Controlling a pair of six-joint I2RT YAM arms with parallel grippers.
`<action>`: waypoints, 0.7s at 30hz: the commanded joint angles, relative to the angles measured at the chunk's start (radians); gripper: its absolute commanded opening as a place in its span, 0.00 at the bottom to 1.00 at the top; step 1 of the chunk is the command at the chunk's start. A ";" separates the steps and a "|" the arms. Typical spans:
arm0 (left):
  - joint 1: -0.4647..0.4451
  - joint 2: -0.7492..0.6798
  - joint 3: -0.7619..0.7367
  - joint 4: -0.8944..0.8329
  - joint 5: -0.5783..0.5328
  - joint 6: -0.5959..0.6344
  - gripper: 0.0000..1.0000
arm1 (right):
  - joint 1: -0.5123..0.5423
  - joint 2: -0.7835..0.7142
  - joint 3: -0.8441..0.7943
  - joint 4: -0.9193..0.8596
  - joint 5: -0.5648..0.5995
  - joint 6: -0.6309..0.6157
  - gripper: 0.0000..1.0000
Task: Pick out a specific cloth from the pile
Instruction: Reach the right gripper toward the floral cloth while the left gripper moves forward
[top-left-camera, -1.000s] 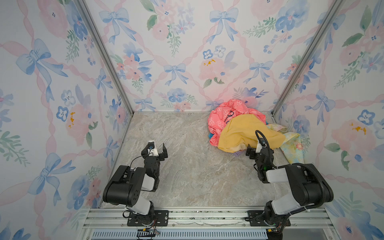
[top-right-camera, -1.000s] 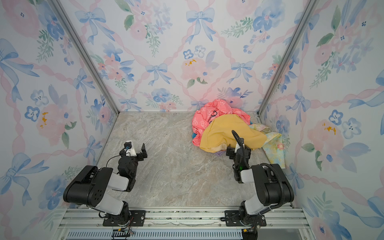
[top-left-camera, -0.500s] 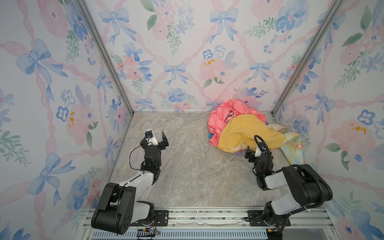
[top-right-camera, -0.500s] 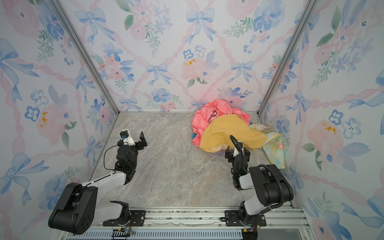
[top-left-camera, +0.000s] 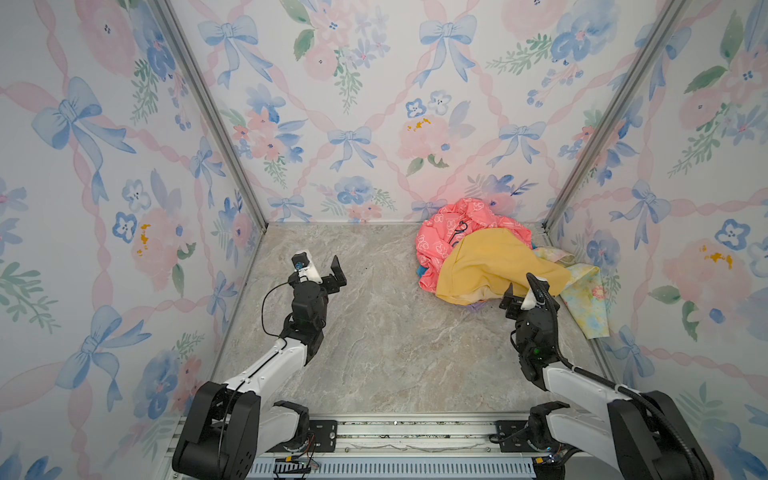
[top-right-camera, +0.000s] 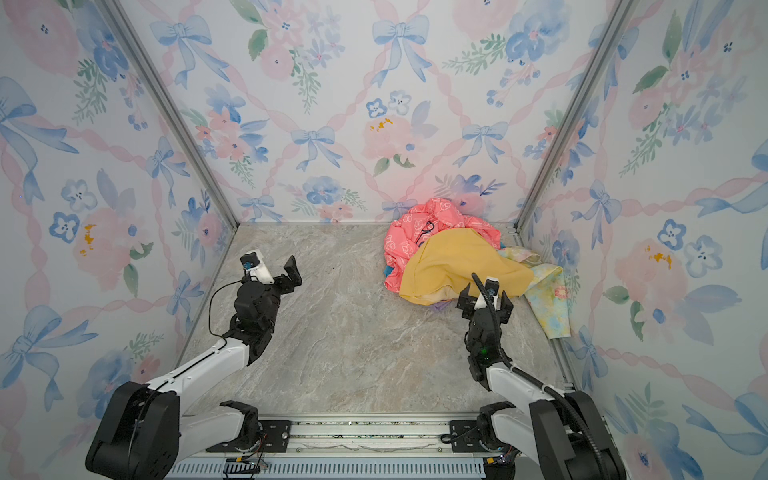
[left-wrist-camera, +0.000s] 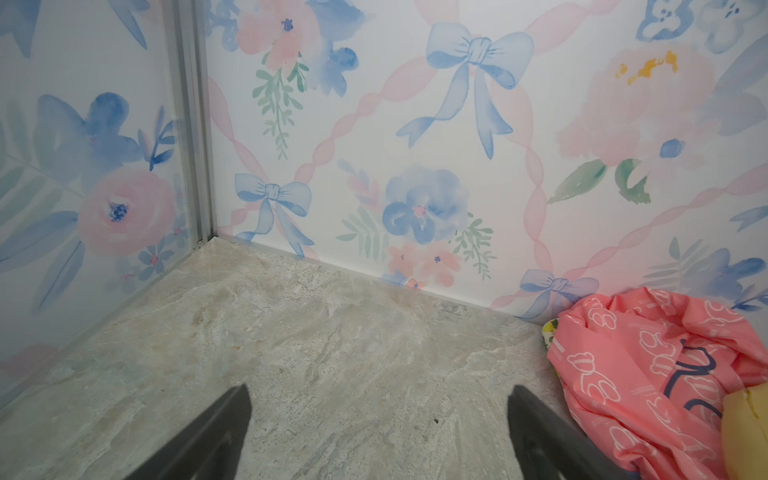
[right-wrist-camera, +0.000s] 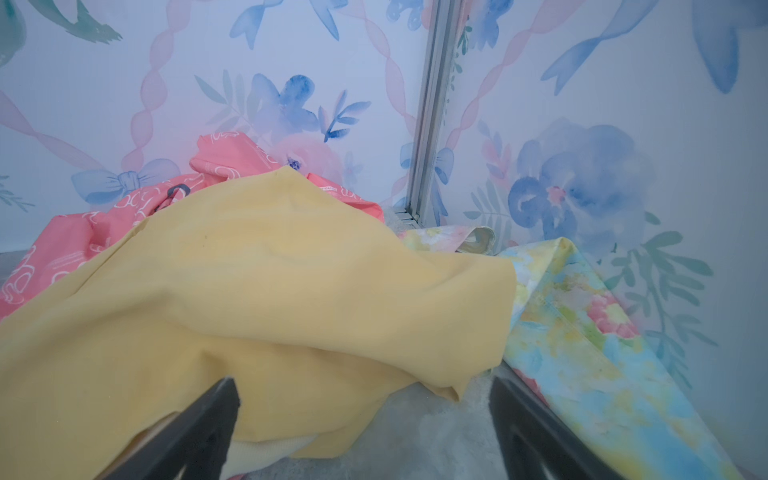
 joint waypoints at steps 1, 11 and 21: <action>-0.021 -0.011 0.029 -0.037 0.094 -0.069 0.98 | 0.023 -0.112 0.125 -0.462 0.080 0.109 0.97; -0.138 0.028 0.069 -0.058 0.250 -0.081 0.98 | 0.022 -0.214 0.345 -0.928 -0.039 0.317 0.97; -0.270 0.062 0.094 -0.083 0.299 -0.074 0.98 | 0.013 -0.163 0.503 -1.215 -0.190 0.391 1.00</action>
